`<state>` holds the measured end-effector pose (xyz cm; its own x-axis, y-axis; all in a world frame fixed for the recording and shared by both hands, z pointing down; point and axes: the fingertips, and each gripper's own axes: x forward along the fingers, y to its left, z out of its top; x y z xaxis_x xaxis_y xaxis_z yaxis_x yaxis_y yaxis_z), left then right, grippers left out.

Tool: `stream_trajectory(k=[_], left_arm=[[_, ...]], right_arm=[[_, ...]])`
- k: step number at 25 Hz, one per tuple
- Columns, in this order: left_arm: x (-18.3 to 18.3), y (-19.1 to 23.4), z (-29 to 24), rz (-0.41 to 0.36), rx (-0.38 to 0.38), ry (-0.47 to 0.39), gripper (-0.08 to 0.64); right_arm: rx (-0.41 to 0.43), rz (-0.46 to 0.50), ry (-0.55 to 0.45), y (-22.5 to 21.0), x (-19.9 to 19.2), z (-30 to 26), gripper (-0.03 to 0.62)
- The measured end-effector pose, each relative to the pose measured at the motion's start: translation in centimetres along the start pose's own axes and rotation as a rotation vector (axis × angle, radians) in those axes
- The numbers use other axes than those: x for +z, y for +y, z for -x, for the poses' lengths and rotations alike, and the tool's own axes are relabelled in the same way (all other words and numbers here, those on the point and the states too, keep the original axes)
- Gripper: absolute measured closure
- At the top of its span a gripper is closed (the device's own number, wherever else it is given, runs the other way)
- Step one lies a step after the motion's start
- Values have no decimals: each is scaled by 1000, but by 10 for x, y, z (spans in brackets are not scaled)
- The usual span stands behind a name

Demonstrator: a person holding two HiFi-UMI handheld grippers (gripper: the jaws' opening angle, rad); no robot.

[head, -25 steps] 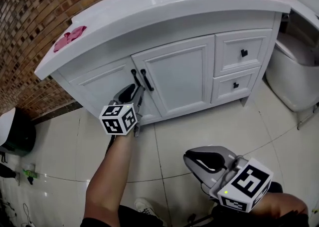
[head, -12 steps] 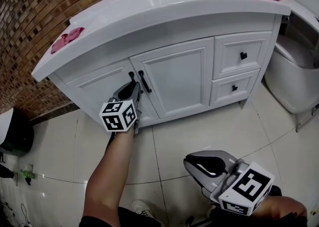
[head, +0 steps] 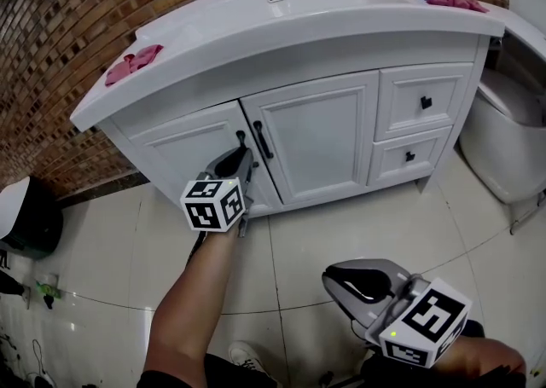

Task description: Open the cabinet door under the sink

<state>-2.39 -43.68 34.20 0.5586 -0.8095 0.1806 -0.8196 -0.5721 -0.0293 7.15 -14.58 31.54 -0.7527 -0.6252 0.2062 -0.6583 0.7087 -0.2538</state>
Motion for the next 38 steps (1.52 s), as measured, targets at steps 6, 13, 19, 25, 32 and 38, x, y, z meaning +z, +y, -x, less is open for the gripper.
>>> stream_trajectory(k=[6, 13, 19, 25, 32, 38], left_arm=[[-5, -13, 33, 4, -33, -7, 512], [-15, -25, 78, 19, -58, -5, 512], [-24, -29, 113, 50, -80, 14, 512], [-30, -26, 145, 42, -75, 18, 512], [-38, -19, 181, 32, -56, 37, 512], [-44, -7, 214, 30, -41, 83, 514]], right_arm=[[19, 7, 13, 8, -3, -7, 561], [37, 30, 24, 23, -4, -17, 561], [56, 50, 26, 38, -2, -25, 561], [77, 90, 12, 61, 5, -32, 561], [83, 124, 23, 76, 2, -38, 561], [92, 136, 12, 89, 6, -39, 561]])
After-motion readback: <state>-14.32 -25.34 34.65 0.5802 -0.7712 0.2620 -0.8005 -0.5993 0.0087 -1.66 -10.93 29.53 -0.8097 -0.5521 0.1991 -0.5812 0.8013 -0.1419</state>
